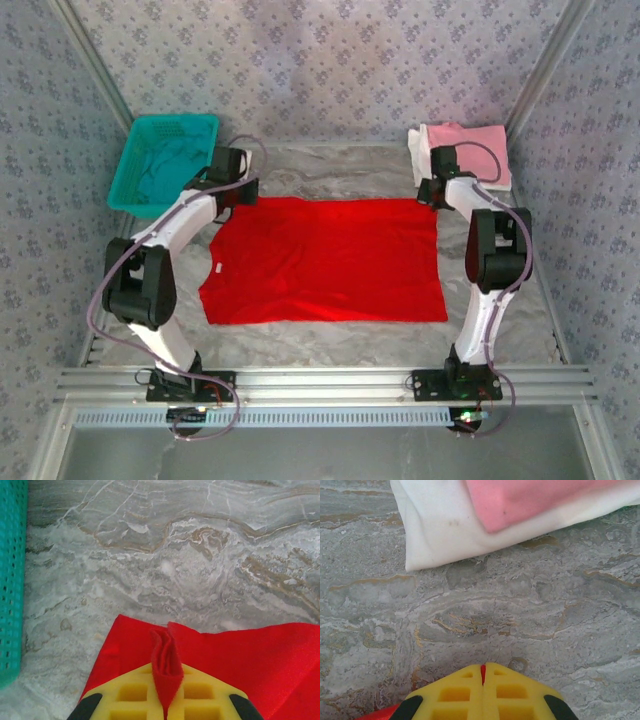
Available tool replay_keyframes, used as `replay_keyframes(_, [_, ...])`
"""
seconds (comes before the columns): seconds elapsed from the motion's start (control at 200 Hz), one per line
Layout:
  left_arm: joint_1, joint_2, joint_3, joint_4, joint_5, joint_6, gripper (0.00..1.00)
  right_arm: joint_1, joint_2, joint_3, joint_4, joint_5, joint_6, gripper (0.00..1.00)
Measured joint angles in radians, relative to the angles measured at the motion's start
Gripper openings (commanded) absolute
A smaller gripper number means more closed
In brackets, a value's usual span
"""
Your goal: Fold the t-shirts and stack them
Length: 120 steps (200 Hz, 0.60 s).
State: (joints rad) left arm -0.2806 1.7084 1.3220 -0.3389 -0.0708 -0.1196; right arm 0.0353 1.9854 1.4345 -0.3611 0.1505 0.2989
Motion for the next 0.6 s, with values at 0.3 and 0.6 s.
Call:
replay_keyframes(0.3, [0.001, -0.120, -0.086, 0.002, -0.009, -0.005, 0.00, 0.001, -0.106, -0.117, 0.122, -0.001, 0.011, 0.00])
replay_keyframes(0.6, [0.001, -0.217, -0.184, -0.032, -0.008, -0.021, 0.00, 0.015, -0.195, -0.204, 0.156, -0.008, 0.034, 0.00])
